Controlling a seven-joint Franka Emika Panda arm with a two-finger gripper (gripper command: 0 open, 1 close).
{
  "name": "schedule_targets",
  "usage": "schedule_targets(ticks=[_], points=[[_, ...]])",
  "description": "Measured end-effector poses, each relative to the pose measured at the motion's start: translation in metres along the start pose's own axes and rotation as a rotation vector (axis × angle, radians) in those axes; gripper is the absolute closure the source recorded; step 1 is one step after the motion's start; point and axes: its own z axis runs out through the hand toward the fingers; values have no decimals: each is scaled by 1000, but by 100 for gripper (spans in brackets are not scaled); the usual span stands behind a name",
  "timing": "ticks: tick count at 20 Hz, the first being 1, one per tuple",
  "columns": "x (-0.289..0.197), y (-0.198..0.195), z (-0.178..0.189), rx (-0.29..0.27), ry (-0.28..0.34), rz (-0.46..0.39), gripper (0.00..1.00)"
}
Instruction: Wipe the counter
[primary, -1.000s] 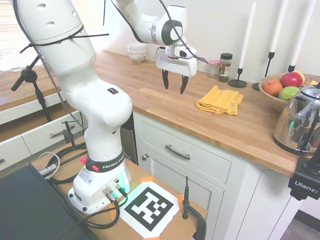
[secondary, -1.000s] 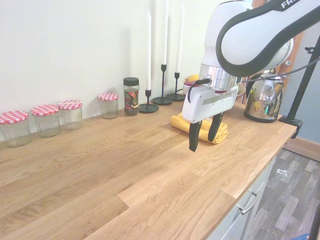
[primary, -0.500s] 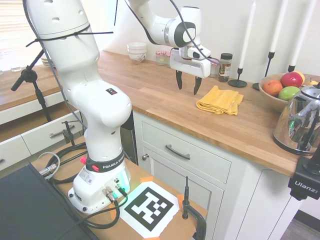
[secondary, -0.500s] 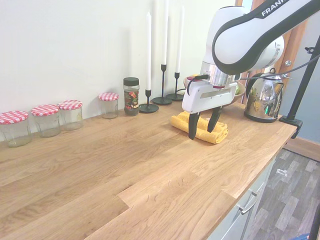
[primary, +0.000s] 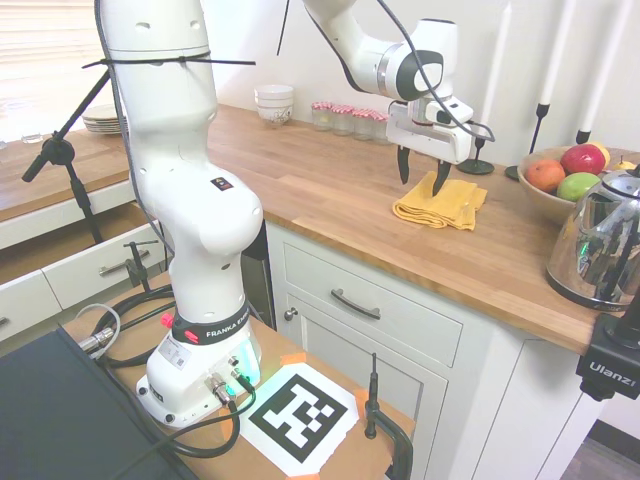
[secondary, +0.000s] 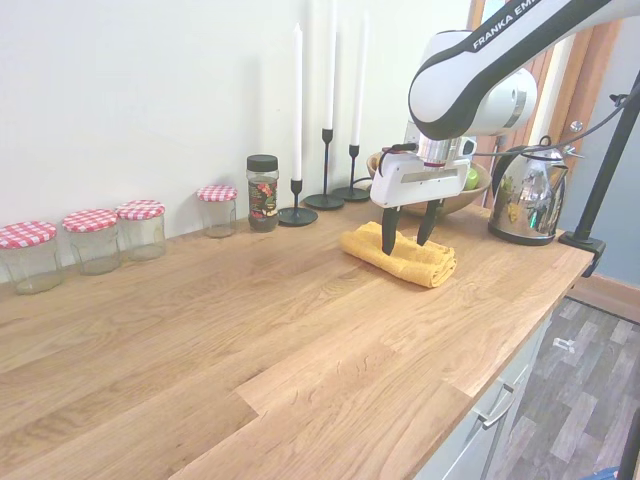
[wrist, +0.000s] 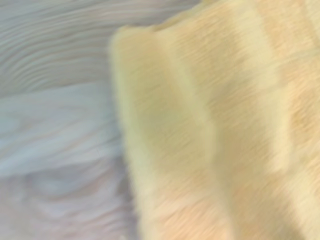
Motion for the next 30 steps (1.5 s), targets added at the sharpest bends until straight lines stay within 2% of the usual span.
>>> schedule_targets(ticks=[6,13,14,30], points=[[31,15,4,0,-4,26,0],[32,14,26,-22,-34,28,0],[32,14,28,-23,-37,29,100],[29,8,34,-3,-58,39,100]])
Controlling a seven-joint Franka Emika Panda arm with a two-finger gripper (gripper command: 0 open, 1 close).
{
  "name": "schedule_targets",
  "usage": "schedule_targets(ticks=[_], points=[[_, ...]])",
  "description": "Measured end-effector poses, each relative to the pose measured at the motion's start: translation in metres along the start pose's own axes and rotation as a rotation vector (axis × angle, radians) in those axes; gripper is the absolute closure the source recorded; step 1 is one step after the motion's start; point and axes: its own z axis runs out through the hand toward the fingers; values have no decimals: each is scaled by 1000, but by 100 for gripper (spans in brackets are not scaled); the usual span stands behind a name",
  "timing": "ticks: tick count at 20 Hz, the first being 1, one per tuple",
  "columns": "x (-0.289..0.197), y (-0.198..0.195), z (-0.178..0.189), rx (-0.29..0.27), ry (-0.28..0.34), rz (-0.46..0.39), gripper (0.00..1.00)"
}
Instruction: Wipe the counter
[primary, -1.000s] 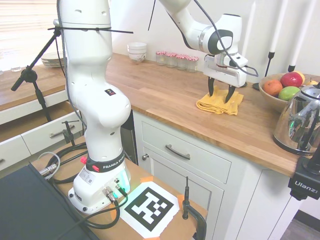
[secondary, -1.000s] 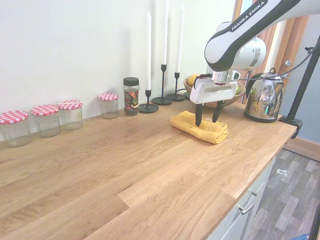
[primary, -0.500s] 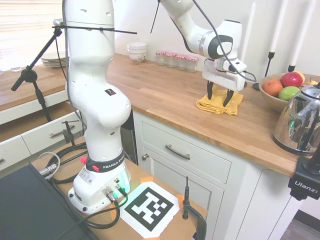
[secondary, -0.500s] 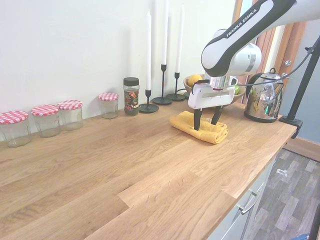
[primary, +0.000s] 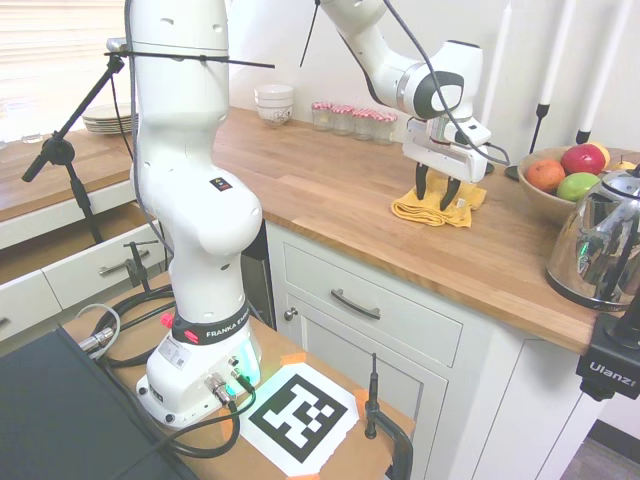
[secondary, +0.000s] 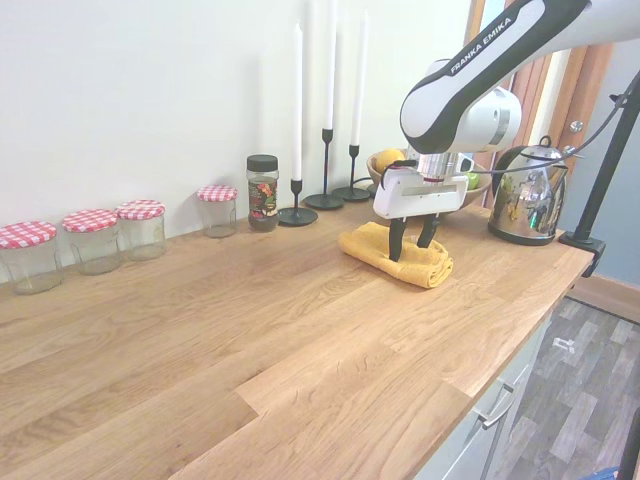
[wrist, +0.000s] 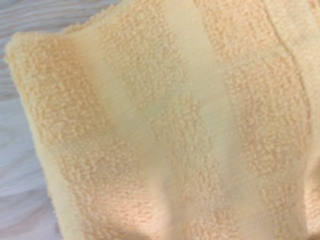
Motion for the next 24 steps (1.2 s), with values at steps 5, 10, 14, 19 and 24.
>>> schedule_targets(ticks=[5,10,14,19,24], points=[[-3,-2,1,10,-7,-4,100],[-6,-5,2,21,-13,-10,100],[-6,-5,1,24,-13,-15,100],[-6,-6,1,25,-13,-16,100],[-14,-14,2,28,-11,-38,100]])
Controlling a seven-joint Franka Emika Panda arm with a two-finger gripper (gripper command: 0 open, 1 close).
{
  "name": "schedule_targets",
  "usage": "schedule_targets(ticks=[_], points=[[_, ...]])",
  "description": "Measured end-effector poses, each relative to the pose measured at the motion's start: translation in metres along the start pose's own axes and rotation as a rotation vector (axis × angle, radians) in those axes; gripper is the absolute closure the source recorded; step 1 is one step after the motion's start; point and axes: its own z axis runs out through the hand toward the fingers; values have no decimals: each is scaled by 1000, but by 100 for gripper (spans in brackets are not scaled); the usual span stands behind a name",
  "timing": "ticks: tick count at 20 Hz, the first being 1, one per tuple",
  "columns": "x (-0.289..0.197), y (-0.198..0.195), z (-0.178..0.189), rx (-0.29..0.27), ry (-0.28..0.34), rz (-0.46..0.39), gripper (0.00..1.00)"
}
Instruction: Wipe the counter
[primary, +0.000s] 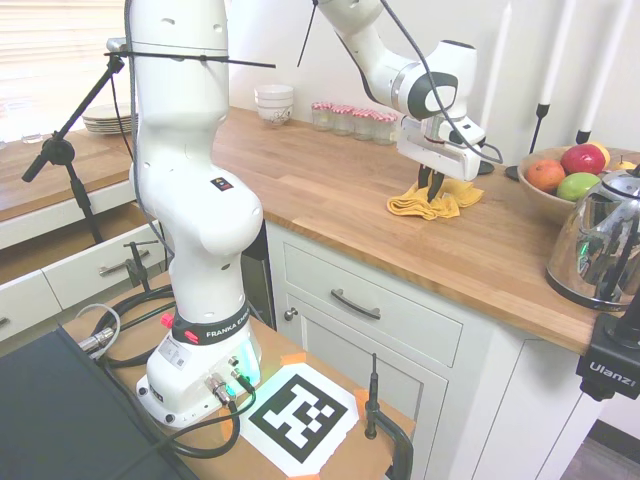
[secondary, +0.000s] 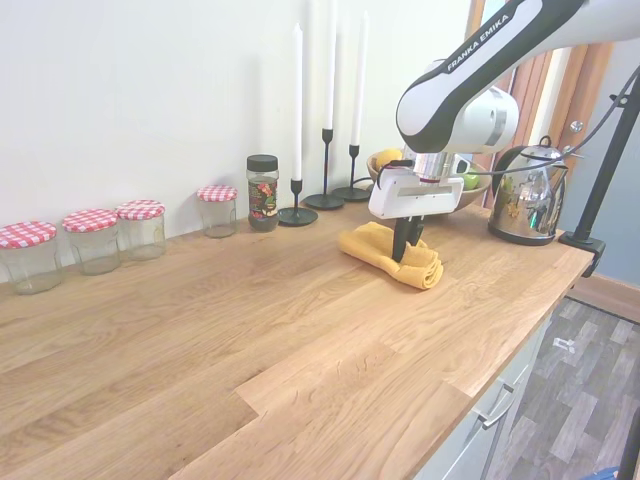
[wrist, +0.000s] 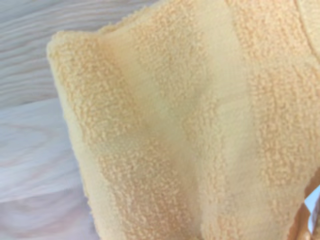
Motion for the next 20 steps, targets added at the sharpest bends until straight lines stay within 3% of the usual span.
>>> schedule_targets(ticks=[7,20], points=[[-56,-49,4,-17,17,-74,100],[-229,-142,14,-67,87,-243,100]])
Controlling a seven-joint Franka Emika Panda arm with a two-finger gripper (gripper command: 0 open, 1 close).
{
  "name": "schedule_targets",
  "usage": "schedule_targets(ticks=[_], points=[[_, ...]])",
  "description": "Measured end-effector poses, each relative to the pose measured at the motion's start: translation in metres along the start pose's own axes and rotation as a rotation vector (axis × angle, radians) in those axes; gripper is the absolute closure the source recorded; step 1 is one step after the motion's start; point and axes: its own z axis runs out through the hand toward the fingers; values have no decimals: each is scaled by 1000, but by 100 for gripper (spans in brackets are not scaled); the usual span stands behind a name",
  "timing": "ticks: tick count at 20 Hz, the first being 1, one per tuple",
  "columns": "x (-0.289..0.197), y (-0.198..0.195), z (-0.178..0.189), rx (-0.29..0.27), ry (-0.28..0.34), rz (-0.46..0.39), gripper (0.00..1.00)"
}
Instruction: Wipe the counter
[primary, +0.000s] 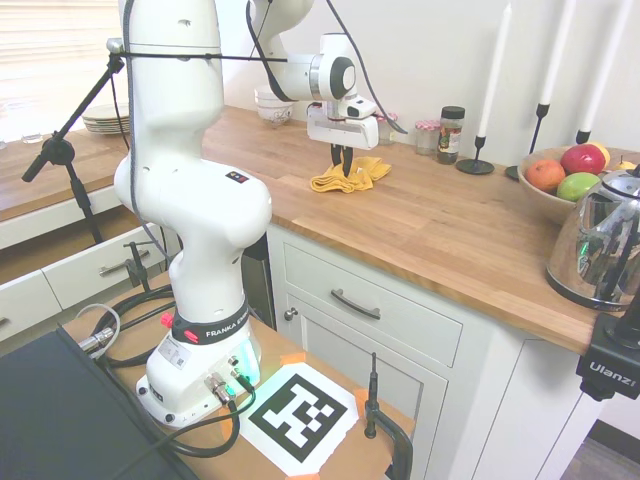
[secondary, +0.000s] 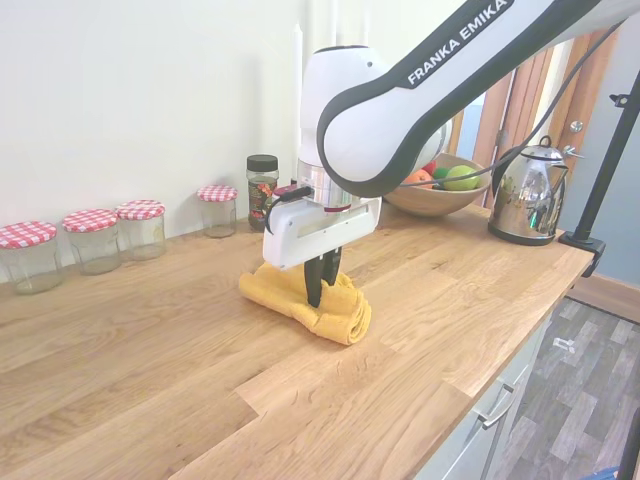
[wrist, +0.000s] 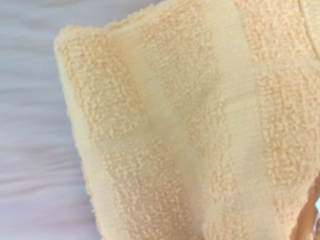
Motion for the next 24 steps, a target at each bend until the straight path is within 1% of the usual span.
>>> schedule_targets(ticks=[7,10,12,15,18,24], points=[[-91,-46,-9,-19,42,-91,100],[-106,-52,-10,-25,50,-104,100],[-100,-49,-9,-27,50,-90,100],[-77,-40,-7,-30,43,-54,100],[-38,-21,-4,-28,26,-17,100],[37,28,3,-4,-9,43,100]])
